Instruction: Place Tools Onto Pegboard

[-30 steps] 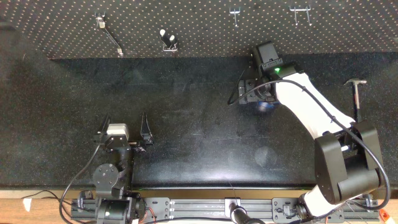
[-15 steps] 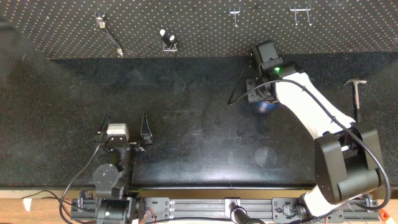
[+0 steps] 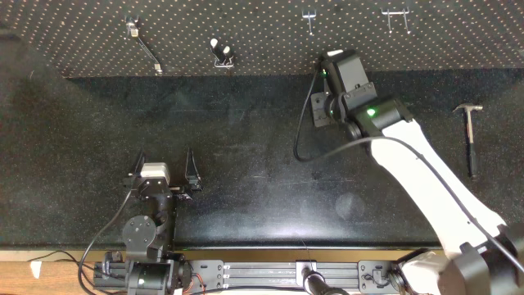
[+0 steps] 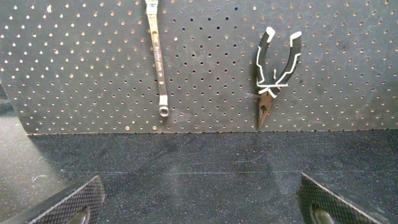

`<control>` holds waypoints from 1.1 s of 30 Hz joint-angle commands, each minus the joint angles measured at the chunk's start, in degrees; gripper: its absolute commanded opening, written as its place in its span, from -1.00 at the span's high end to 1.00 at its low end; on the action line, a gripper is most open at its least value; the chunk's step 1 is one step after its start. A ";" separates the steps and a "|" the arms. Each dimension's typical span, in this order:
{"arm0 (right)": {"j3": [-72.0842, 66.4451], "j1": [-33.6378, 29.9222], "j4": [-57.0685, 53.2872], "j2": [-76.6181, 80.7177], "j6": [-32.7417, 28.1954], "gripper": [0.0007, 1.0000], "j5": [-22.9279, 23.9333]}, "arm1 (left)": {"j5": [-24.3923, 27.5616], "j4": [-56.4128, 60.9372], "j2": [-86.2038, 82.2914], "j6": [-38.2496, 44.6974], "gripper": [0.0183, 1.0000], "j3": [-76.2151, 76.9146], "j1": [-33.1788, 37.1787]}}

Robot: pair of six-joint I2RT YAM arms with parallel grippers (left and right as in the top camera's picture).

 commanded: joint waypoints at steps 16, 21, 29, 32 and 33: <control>0.98 4.63 15.65 -8.24 -2.45 0.85 1.57 | 0.63 -0.46 -0.42 0.96 -0.99 -0.09 -0.24; 0.98 4.63 15.74 -11.13 -5.88 0.85 2.86 | 0.63 -0.46 -0.42 0.96 -0.99 -0.09 -0.24; 0.98 4.63 21.05 -9.75 -8.22 0.85 4.59 | 0.63 -0.46 -0.42 0.96 -0.99 -0.09 -0.24; 0.98 4.76 22.97 -6.95 -8.22 0.85 4.59 | 0.63 -0.46 -0.42 0.96 -0.99 -0.09 -0.24; 0.98 4.92 23.87 -6.08 -8.24 0.85 4.59 | 0.63 -0.46 -0.42 0.96 -0.99 -0.09 -0.24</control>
